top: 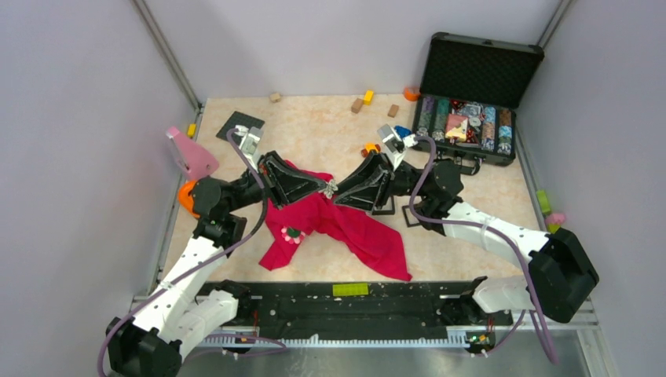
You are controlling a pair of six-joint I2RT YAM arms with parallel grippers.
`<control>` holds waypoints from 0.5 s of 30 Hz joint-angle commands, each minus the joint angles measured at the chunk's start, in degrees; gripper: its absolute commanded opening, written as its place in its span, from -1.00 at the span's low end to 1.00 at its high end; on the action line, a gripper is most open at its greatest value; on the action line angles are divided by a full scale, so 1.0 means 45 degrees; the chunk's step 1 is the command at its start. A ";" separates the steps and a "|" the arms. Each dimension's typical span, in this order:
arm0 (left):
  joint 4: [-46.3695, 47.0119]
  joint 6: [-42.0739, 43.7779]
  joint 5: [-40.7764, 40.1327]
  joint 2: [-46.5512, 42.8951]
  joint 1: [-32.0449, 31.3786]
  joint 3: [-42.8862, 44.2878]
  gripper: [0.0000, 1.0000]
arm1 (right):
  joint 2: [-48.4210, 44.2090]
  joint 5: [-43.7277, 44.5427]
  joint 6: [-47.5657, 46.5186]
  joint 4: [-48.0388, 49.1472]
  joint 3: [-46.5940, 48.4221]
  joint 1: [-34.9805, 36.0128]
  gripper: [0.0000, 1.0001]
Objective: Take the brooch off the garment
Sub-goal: Close the brooch.
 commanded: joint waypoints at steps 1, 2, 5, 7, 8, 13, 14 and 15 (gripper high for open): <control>0.0765 0.0022 0.0185 -0.0103 -0.0037 -0.0129 -1.00 | -0.0017 0.0150 0.0780 0.1522 0.0013 -0.0148 -0.36; 0.0798 -0.0005 0.0202 -0.0111 -0.0037 -0.0135 -1.00 | -0.0005 0.0170 0.0802 0.1541 0.0023 -0.0148 -0.37; 0.0918 -0.0108 0.0231 -0.0117 -0.0037 -0.0196 -1.00 | 0.0027 0.0271 0.0880 0.1528 0.0095 -0.0148 -0.39; 0.0941 -0.0129 0.0250 -0.0139 -0.0032 -0.0201 -1.00 | 0.0063 0.0319 0.0902 0.1537 0.0156 -0.0143 -0.42; 0.0950 -0.0133 0.0237 -0.0150 -0.0022 -0.0210 -1.00 | 0.0086 0.0345 0.0925 0.1538 0.0192 -0.0148 -0.45; 0.0982 -0.0114 0.0254 -0.0228 -0.0023 -0.0327 -1.00 | 0.0327 0.0337 0.1118 0.1574 0.0390 -0.0131 -0.56; 0.0989 -0.0114 0.0242 -0.0232 -0.0026 -0.0358 -1.00 | 0.0373 0.0318 0.1150 0.1567 0.0419 -0.0129 -0.58; 0.0990 -0.0114 0.0243 -0.0225 -0.0026 -0.0366 -1.00 | 0.0413 0.0313 0.1198 0.1576 0.0440 -0.0129 -0.60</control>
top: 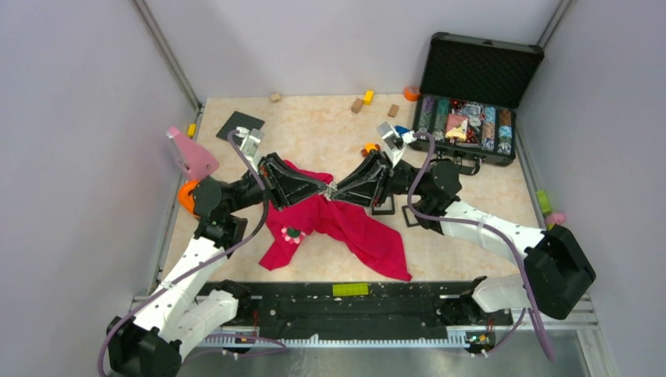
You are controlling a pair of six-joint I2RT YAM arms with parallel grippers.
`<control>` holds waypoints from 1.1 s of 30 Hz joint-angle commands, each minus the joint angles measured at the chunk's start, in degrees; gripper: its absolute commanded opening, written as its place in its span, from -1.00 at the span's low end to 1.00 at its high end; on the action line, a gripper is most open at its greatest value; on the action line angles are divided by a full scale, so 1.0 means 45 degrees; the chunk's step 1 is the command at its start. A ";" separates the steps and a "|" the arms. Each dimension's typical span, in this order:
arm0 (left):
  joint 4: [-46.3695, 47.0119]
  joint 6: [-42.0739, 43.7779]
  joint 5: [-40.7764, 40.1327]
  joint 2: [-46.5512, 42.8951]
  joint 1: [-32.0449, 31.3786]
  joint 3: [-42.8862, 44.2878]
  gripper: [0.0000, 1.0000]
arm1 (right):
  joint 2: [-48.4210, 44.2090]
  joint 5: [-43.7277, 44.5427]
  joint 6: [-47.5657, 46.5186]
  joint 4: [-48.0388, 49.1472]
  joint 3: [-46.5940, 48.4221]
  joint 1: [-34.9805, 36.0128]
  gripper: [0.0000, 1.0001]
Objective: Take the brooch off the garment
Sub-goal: Close the brooch.
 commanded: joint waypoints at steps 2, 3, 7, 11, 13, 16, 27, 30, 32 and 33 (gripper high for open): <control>0.0598 0.0031 0.0077 -0.0204 -0.0037 -0.0177 -1.00 | 0.0188 0.0036 0.0298 0.0823 0.0428 -0.0061 -0.62; 0.0597 0.0048 0.0077 -0.0208 -0.0035 -0.0197 -1.00 | 0.0206 0.0044 0.0285 0.0816 0.0438 -0.0047 -0.61; 0.0583 0.0053 0.0077 -0.0165 -0.0036 -0.0191 -1.00 | 0.0177 0.0130 0.0127 0.0537 0.0476 -0.0008 -0.63; 0.0582 0.0070 0.0059 -0.0164 -0.0036 -0.0197 -1.00 | 0.0174 0.0200 -0.0161 0.0088 0.0545 0.0052 -0.65; 0.0568 0.0070 0.0045 -0.0199 -0.0025 -0.0183 -1.00 | 0.0123 0.0247 -0.0212 0.0000 0.0527 0.0062 -0.65; 0.0510 0.0089 0.0026 -0.0217 -0.0020 -0.0179 -1.00 | 0.0025 0.0342 -0.0471 -0.0431 0.0564 0.0071 -0.65; 0.0363 0.0070 -0.0063 -0.0250 -0.0034 -0.0051 -1.00 | -0.0348 0.0060 -0.0992 -0.0930 0.0470 0.0061 -0.43; 0.0362 0.0088 -0.0045 -0.0280 -0.0037 -0.0044 -1.00 | -0.0613 -0.0089 -0.1377 -0.1128 0.0302 0.0033 -0.33; 0.0309 0.0109 -0.0034 -0.0290 -0.0038 -0.0060 -1.00 | -0.0737 -0.0125 -0.1463 -0.1095 0.0155 0.0023 -0.27; 0.0305 0.0109 -0.0025 -0.0292 -0.0038 -0.0064 -1.00 | -0.0774 -0.0130 -0.1465 -0.1074 0.0138 0.0022 -0.26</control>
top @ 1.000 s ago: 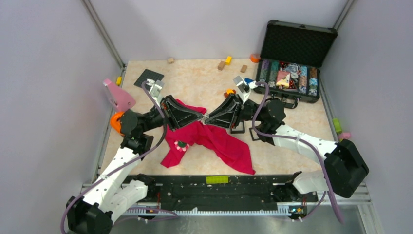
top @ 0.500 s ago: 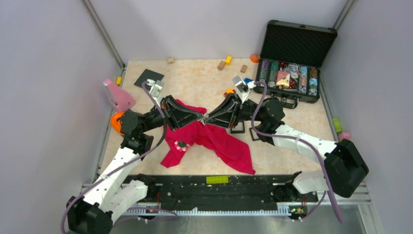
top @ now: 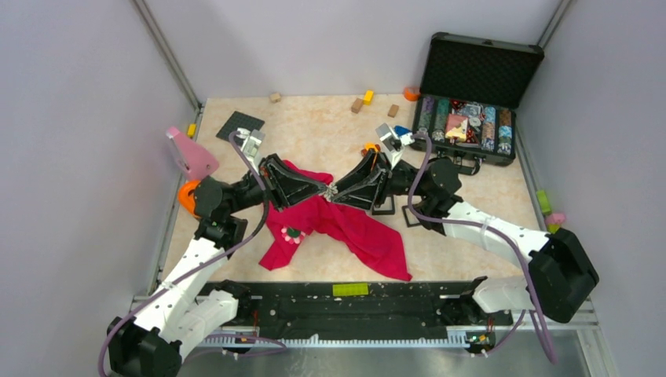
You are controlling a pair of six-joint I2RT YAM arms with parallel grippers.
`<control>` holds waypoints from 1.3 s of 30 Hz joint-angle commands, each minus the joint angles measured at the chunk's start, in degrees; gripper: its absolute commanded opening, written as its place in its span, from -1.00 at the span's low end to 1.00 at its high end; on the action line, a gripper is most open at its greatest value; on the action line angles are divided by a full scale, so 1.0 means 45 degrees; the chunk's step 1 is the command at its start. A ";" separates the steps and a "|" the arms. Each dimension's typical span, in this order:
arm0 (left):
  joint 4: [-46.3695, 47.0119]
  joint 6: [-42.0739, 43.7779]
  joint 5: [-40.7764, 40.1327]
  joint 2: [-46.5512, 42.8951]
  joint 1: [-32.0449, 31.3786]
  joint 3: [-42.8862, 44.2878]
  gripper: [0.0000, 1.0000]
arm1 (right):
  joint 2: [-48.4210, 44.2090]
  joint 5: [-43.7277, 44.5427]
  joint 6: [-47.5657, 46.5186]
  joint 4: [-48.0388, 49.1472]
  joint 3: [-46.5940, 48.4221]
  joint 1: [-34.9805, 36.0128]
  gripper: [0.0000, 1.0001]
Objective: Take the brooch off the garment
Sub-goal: Close the brooch.
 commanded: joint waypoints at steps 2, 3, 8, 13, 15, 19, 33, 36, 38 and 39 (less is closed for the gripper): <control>0.0423 0.0105 -0.0037 -0.0262 -0.0035 0.0114 -1.00 | -0.0606 -0.0223 -0.0576 0.0106 0.0171 0.0008 -0.26; 0.0427 0.0105 -0.0038 -0.0262 -0.0037 0.0099 -1.00 | -0.0570 -0.0231 -0.0580 0.0074 0.0216 0.0018 -0.26; 0.0445 0.0066 -0.0054 -0.0201 -0.0037 0.0138 -1.00 | -0.0391 -0.0199 -0.0631 -0.0035 0.0468 0.0131 -0.26; 0.0440 0.0078 -0.0024 -0.0196 -0.0030 0.0169 -1.00 | -0.0273 -0.0154 -0.0708 -0.0136 0.0632 0.0259 -0.26; 0.0438 0.0085 -0.0033 -0.0162 -0.0033 0.0157 -1.00 | -0.0232 -0.0125 -0.0721 -0.0127 0.0684 0.0315 -0.26; 0.0483 0.0066 -0.0021 -0.0142 -0.0037 0.0148 -1.00 | -0.0154 -0.0068 -0.0727 -0.0145 0.0764 0.0393 -0.26; 0.0493 0.0047 0.0046 -0.0189 -0.0033 0.0165 -1.00 | 0.0039 0.0118 -0.0569 -0.0069 0.0919 0.0457 -0.45; 0.0501 0.0027 0.0093 -0.0172 -0.0030 0.0145 -1.00 | 0.0123 0.0119 -0.0520 -0.0048 0.0979 0.0491 -0.46; 0.0504 0.0017 0.0087 -0.0150 -0.0036 0.0123 -1.00 | 0.0181 0.0119 -0.0522 -0.0048 0.1023 0.0513 -0.46; 0.0523 -0.0002 0.0112 -0.0146 -0.0037 0.0122 -1.00 | 0.0214 0.0134 -0.0505 -0.0072 0.1055 0.0535 -0.47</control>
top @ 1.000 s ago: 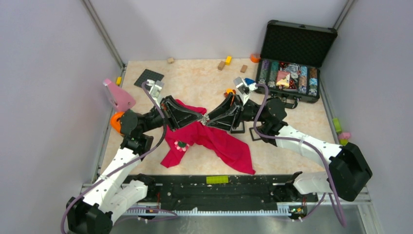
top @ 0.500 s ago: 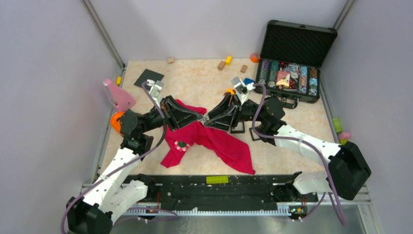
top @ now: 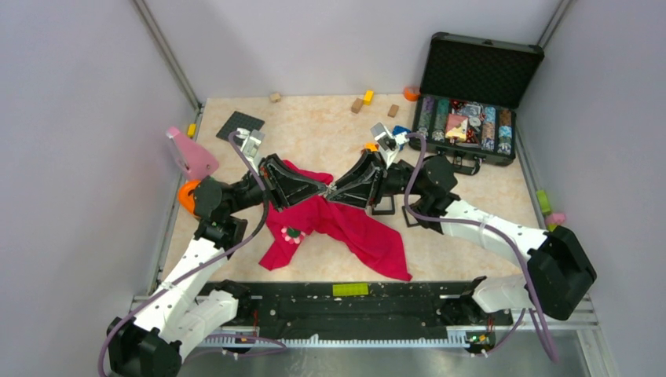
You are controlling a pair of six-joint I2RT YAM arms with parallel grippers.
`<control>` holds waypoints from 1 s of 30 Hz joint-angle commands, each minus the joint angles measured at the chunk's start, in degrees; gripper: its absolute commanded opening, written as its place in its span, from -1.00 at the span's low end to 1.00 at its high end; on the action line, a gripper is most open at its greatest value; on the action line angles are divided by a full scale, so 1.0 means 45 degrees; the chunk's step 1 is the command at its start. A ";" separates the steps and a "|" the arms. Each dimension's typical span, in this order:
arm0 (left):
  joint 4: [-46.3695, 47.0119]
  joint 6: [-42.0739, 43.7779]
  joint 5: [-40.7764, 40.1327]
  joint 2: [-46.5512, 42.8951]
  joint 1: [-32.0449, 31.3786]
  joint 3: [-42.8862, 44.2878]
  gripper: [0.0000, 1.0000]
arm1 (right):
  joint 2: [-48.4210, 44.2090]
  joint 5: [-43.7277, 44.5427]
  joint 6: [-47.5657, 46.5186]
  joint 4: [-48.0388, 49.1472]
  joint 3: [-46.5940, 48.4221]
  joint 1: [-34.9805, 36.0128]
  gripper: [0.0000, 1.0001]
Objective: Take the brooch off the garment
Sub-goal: Close the brooch.
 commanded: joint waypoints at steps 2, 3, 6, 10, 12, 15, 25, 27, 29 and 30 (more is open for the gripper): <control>0.0552 -0.0012 0.0114 -0.0113 -0.0038 0.0126 -1.00 | 0.0192 0.0114 0.0012 0.0403 0.0744 0.0200 -0.48; 0.0552 0.0002 0.0114 -0.0132 -0.0033 0.0123 -1.00 | 0.0211 0.0146 0.0012 0.0385 0.0739 0.0200 -0.50; 0.0533 0.0007 0.0133 -0.0142 -0.0037 0.0134 -1.00 | 0.0240 0.0231 0.0004 0.0225 0.0790 0.0200 -0.52; 0.0431 0.0093 0.0049 -0.0216 -0.0037 0.0116 -1.00 | 0.0150 0.0232 -0.0077 0.0185 0.0700 0.0200 -0.47; 0.0380 0.0141 0.0036 -0.0231 -0.0029 0.0125 -1.00 | 0.0080 0.0301 -0.0200 -0.0041 0.0675 0.0200 -0.44; 0.0362 0.0158 0.0035 -0.0214 -0.0034 0.0155 -1.00 | -0.0053 0.0527 -0.0415 -0.0467 0.0727 0.0200 -0.45; 0.0030 0.0437 -0.0189 -0.0345 -0.0035 0.0139 -1.00 | -0.0409 0.1698 -0.1056 -0.1517 0.0645 0.0315 -0.51; 0.0025 0.0454 -0.0182 -0.0365 -0.0028 0.0148 -1.00 | -0.0505 0.1957 -0.1047 -0.1537 0.0567 0.0315 -0.51; 0.0025 0.0456 -0.0179 -0.0365 -0.0037 0.0148 -1.00 | -0.0600 0.2183 -0.0981 -0.1512 0.0474 0.0317 -0.53; 0.0040 0.0446 -0.0179 -0.0373 -0.0038 0.0135 -1.00 | -0.0630 0.2341 -0.0992 -0.1544 0.0447 0.0317 -0.55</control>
